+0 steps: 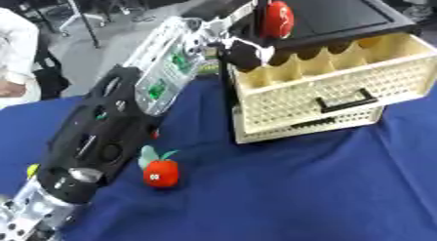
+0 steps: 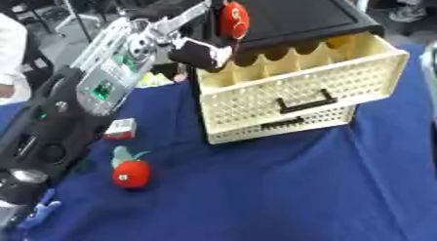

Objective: Pick up objects from table and place into drawer.

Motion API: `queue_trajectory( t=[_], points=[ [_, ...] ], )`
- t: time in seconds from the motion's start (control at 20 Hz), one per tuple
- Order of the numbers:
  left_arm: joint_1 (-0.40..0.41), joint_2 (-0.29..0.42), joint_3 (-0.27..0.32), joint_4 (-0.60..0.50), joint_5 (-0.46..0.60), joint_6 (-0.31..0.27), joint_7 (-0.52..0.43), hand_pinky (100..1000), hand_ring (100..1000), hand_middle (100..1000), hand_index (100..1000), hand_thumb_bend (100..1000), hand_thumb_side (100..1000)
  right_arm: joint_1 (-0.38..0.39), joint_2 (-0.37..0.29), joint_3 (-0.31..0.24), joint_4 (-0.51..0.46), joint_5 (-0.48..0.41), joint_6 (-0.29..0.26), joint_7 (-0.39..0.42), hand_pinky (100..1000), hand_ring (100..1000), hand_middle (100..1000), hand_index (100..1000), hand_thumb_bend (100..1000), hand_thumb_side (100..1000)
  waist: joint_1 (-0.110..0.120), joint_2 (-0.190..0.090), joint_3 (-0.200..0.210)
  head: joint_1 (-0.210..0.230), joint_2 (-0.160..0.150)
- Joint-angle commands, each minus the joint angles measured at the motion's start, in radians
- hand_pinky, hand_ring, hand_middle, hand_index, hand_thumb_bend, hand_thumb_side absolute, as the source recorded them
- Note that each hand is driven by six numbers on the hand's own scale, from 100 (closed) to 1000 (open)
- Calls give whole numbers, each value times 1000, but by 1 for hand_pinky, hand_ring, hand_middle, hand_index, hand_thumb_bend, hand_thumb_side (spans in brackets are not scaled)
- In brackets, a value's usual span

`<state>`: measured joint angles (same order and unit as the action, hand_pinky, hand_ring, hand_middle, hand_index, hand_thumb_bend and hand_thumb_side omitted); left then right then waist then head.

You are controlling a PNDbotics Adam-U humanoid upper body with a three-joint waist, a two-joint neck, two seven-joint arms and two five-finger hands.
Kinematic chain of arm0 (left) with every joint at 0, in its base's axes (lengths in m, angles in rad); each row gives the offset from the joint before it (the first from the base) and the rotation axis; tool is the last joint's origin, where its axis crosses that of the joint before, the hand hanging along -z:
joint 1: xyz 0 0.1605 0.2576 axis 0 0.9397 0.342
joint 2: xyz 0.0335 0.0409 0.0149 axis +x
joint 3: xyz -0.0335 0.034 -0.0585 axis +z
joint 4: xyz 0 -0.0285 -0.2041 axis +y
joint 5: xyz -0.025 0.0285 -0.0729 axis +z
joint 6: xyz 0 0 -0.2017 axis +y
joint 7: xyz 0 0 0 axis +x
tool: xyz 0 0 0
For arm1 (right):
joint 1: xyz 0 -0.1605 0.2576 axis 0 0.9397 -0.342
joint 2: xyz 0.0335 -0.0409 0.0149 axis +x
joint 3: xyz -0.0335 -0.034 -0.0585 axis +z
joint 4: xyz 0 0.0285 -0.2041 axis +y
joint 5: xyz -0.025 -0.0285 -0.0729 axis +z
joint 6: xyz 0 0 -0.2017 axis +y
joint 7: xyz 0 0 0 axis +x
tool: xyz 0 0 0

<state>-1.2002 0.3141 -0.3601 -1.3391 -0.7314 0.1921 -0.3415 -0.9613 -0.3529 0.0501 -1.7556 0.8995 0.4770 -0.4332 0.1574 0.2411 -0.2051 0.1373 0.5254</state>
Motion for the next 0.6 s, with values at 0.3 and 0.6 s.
queue_trajectory(
  t=[0.3,0.6],
  points=[
    [-13,12,7,0,-48,-20,6,319,650,681,961,100,544,-30,7,3,-13,8,-7,0,667,614,640,810,100,961,-5,-15,-4,5,1],
    [-8,14,6,5,-75,-33,-1,371,710,741,988,100,526,-30,9,6,-16,6,-8,0,666,614,640,809,100,956,-4,-15,-6,5,3]
  ],
)
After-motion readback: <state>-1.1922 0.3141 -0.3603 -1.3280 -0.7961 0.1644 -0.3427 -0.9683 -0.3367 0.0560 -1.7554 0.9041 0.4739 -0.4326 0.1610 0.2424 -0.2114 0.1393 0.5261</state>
